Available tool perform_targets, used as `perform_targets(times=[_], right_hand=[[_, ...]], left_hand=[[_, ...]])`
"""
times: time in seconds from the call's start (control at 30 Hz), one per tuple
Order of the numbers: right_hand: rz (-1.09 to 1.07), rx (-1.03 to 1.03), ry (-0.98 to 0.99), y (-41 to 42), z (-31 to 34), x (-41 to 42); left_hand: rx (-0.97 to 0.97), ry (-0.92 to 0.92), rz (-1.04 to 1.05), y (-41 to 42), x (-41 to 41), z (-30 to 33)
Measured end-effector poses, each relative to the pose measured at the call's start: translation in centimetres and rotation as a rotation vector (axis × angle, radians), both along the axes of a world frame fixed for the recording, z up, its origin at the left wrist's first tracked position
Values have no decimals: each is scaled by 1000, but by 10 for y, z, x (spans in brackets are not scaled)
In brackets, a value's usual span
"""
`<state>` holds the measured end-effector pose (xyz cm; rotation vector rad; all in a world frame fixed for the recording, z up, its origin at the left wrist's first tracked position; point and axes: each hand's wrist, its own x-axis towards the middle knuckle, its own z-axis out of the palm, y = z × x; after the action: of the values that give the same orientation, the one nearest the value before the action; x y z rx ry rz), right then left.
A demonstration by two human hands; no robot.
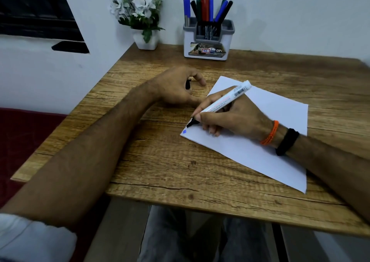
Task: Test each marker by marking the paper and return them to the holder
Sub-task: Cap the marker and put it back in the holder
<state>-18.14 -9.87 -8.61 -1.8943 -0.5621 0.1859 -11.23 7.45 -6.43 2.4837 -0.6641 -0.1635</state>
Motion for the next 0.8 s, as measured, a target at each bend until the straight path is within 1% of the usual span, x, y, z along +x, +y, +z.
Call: perform_targets(times=[0.8], right_hand=[[12, -14, 19, 0, 0, 1]], left_hand=[[-12, 10, 2, 2, 3, -3]])
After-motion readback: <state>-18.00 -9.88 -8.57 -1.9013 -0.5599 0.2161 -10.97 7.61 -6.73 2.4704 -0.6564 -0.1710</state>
